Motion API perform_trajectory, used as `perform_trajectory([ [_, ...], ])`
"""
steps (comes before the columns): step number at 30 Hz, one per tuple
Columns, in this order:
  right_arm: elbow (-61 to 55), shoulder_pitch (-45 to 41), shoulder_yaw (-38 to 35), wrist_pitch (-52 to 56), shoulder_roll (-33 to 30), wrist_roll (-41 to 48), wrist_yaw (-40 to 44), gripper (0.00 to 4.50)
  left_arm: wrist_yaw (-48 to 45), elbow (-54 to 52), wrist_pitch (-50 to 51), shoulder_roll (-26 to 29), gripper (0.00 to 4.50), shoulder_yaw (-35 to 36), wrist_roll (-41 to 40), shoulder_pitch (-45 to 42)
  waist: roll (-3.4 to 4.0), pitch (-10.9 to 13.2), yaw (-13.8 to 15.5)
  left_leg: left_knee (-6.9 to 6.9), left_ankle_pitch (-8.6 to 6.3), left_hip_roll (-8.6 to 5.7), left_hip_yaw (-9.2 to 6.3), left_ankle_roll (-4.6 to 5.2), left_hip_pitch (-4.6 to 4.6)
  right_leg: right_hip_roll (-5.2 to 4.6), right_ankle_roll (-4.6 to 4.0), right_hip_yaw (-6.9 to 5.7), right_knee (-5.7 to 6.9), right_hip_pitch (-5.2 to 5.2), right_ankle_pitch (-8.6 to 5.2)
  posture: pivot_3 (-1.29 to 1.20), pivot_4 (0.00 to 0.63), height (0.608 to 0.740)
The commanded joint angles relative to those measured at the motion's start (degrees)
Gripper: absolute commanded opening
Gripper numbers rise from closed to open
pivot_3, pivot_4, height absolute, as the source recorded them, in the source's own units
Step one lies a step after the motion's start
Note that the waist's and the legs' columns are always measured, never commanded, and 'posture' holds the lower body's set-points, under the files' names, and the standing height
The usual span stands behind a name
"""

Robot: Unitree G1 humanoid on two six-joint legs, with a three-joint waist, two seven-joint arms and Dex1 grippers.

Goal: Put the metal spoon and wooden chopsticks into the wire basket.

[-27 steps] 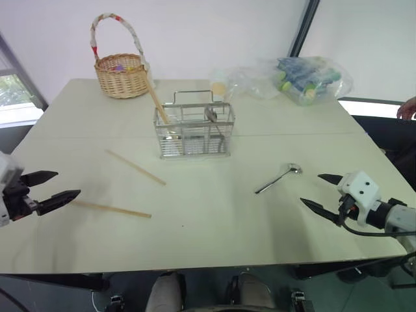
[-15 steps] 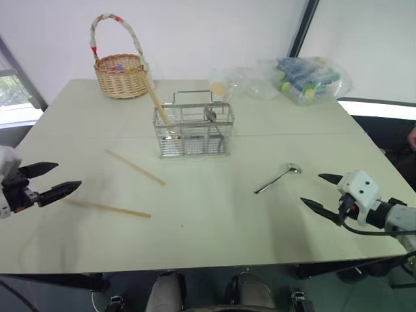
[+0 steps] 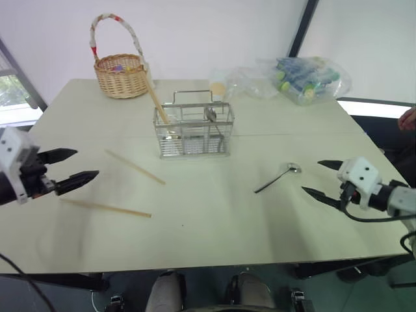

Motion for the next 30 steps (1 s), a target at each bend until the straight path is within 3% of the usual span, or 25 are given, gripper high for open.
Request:
perform_trajectory([
  [1, 7.1, -9.4, 4.6, -6.7, -2.5, -3.2, 4.6, 4.31, 0.5, -5.4, 2.5, 0.4, 4.49, -3.6, -4.1, -4.5, 0.12, 0.1, -0.1, 0.01, 0.01, 0.0, 0.0, -0.01, -0.01, 0.01, 0.0, 0.0, 0.04, -0.01, 0.0, 0.0, 0.15, 0.62],
  [7, 26.8, -29.4, 16.4, -21.3, -2.3, -11.6, 13.6, 4.31, -2.3, -12.9, 4.4, 1.3, 4.49, -12.2, -7.2, -7.9, 0.05, 0.3, -0.9, 0.16, 0.21, -0.06, 0.19, -0.35, 0.15, 0.04, -0.15, 0.06, 0.16, 0.04, 0.13, 0.0, 0.15, 0.62],
  [14, 51.2, -50.3, 29.4, -34.3, 3.3, -23.7, 19.9, 4.31, -1.3, -15.8, 5.6, -0.5, 4.49, -19.6, -8.5, -13.2, 0.02, 0.3, -1.7, 0.24, 0.23, -0.04, 0.13, -0.35, -0.17, 0.09, 0.0, 0.06, 0.37, -0.31, 0.24, 0.0, 0.15, 0.62],
  [22, 67.0, -61.1, 38.7, -45.4, 7.5, -34.6, 20.7, 4.31, 2.1, -18.4, 8.1, -1.2, 4.49, -18.5, -11.7, -13.4, 0.08, 0.3, -1.7, 0.41, 0.24, -0.05, 0.17, -0.36, -0.36, 0.04, -0.02, 0.06, 0.62, -0.65, 0.26, 0.0, 0.15, 0.62],
  [30, 73.5, -64.6, 41.8, -47.0, 12.0, -41.4, 11.7, 4.31, 5.4, -21.9, 10.4, -1.2, 4.49, -17.5, -15.3, -12.4, 0.07, 0.3, -1.7, 0.43, 0.46, -0.05, 0.15, -0.77, -0.36, 0.02, -0.41, 0.07, 0.62, -0.64, 0.46, 0.0, 0.15, 0.62],
])
